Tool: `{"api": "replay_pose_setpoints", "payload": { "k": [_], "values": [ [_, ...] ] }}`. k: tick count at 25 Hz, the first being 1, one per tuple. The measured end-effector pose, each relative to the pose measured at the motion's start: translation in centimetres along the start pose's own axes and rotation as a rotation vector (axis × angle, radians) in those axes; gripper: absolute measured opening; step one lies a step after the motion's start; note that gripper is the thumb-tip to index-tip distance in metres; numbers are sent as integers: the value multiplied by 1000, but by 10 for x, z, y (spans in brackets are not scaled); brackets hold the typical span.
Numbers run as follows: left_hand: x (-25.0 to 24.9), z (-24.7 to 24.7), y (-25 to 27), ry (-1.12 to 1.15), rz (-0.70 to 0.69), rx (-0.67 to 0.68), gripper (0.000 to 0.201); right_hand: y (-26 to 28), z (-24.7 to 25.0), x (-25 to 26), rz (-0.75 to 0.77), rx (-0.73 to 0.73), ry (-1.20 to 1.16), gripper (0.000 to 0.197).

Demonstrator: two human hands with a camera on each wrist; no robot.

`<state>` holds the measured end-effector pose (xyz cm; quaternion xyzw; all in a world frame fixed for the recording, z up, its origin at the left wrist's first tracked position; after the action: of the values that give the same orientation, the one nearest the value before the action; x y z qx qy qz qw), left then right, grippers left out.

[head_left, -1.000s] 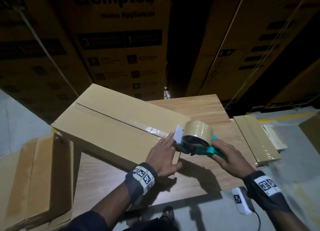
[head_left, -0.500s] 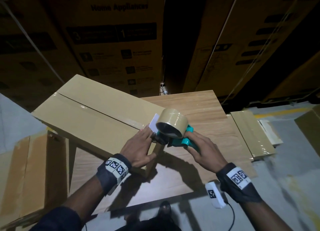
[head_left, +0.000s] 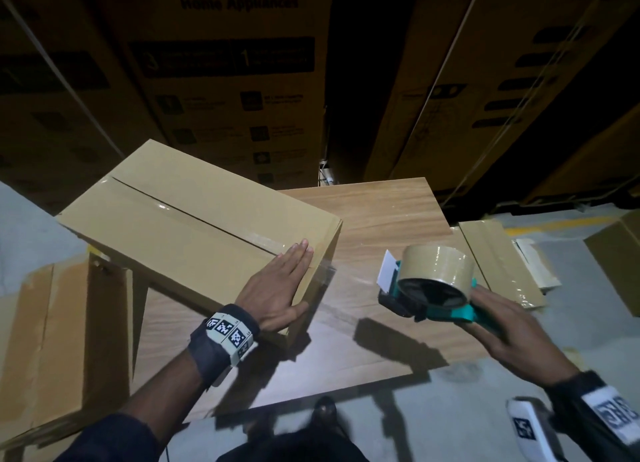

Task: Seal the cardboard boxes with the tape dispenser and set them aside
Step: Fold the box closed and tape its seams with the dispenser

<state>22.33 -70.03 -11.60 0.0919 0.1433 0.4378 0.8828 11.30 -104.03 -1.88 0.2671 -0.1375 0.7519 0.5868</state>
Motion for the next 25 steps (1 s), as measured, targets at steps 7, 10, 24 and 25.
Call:
{"api": "replay_pose_setpoints", "payload": {
  "k": [7, 10, 24, 25],
  "values": [
    [-3, 4, 1, -17, 1, 7, 97, -25, -90, -50, -85, 76, 8, 57],
    [-2, 4, 0, -11, 11, 24, 98, -52, -139, -45, -102, 91, -30, 47],
    [-7, 1, -4, 43, 53, 110, 105, -105, -192, -17, 19, 273, 89, 54],
    [-6, 0, -4, 50, 51, 111, 105, -109, -188, -16, 25, 273, 145, 54]
  ]
}}
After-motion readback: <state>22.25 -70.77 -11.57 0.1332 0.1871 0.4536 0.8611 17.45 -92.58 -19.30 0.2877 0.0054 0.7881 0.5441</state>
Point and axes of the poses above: each hand's wrist, its own y-axis away from the middle knuckle, its own z-axis out of the back of the hand, x = y × z, the point moved 7 cm from there along -y, towards the middle knuckle, and after that the axes turned 6 degrees about x, right-handed, at the moved point
